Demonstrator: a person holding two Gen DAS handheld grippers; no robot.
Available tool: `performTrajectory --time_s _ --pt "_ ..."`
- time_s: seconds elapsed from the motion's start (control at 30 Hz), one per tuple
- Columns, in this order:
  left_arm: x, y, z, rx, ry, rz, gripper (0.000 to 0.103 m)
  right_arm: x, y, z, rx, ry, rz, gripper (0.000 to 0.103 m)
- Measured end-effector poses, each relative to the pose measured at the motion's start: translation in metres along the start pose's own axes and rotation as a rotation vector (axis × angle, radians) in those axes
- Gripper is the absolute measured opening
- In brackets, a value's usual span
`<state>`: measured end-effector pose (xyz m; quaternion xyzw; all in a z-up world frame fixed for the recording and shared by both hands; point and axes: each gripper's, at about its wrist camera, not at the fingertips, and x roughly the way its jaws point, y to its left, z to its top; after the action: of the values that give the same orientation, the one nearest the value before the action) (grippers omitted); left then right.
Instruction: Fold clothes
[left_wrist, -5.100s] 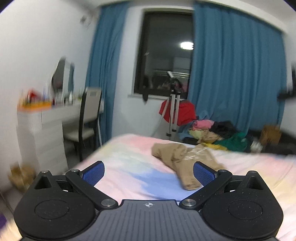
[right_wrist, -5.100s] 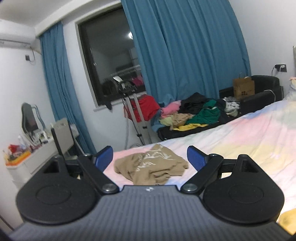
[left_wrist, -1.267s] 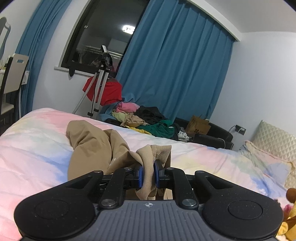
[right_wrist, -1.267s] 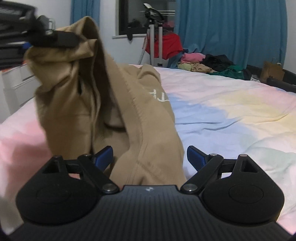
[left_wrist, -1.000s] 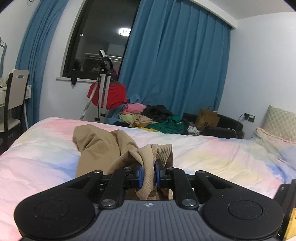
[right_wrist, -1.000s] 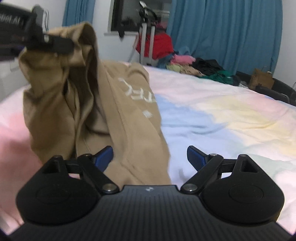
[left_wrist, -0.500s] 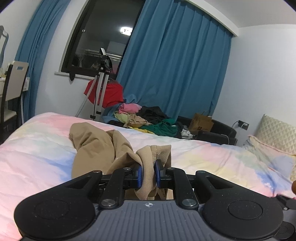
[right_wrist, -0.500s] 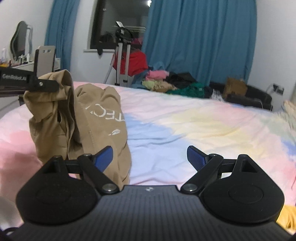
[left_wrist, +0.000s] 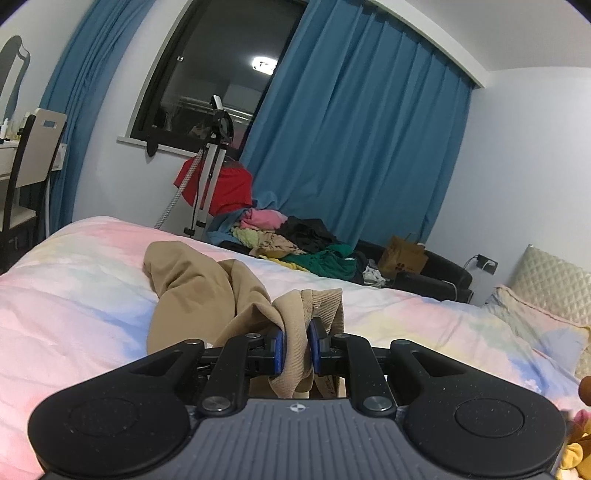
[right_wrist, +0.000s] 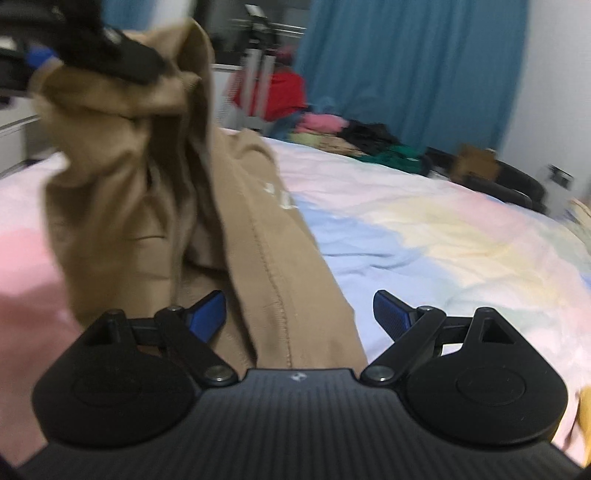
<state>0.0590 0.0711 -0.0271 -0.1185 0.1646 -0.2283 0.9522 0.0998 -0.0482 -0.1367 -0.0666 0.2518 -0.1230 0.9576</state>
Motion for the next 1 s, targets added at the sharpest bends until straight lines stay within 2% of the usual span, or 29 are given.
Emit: performTrajectory --time_s 0.13,0.27,0.37,0.47,0.53,0.57,0.6,0.63,0.67,0.7,0.73,0.8,0.93,1.0 --pt "0.0 0.002 -0.001 -0.007 -0.005 -0.007 0.015 -0.003 0.005 -0.009 0.059 -0.018 -0.099 0.088" --pt "-0.002 0.002 -0.001 -0.011 -0.013 -0.002 0.015 -0.024 0.004 -0.022 0.087 0.009 -0.232 0.088" --pt "-0.002 0.003 -0.001 -0.014 -0.017 0.001 0.016 -0.043 -0.015 -0.031 0.167 0.025 -0.269 0.088" --pt "-0.003 0.004 0.001 -0.017 -0.017 -0.002 0.015 -0.051 -0.034 -0.033 0.234 -0.006 -0.271 0.088" --pt "-0.006 0.006 0.004 -0.026 -0.02 -0.003 0.015 -0.053 -0.049 -0.029 0.304 -0.009 -0.229 0.086" --pt "-0.008 0.009 0.005 -0.035 -0.022 -0.001 0.015 -0.053 -0.057 -0.025 0.346 -0.005 -0.195 0.073" --pt "-0.01 0.012 0.007 -0.047 -0.024 0.004 0.015 -0.052 -0.063 -0.021 0.38 -0.002 -0.162 0.067" --pt "-0.011 0.015 0.009 -0.059 -0.026 0.008 0.015 -0.049 -0.065 -0.016 0.382 0.003 -0.121 0.066" --pt "-0.013 0.018 0.01 -0.072 -0.026 0.013 0.015 -0.041 -0.066 -0.01 0.359 0.024 -0.067 0.058" --pt "-0.014 0.023 0.012 -0.086 -0.024 0.016 0.015 -0.034 -0.066 -0.005 0.337 0.045 -0.012 0.043" --pt "-0.015 0.027 0.013 -0.101 -0.022 0.019 0.015 -0.028 -0.067 0.001 0.314 0.061 0.036 0.035" --pt "-0.016 0.035 0.015 -0.126 -0.006 0.023 0.015 -0.023 -0.065 0.01 0.265 0.062 0.099 0.013" --pt "-0.015 0.041 0.016 -0.117 0.036 0.055 0.015 -0.026 -0.068 0.036 0.136 -0.044 0.144 0.01" --pt "-0.014 0.043 0.015 -0.116 0.058 0.081 0.016 -0.027 -0.077 0.049 0.122 -0.092 0.19 0.01"
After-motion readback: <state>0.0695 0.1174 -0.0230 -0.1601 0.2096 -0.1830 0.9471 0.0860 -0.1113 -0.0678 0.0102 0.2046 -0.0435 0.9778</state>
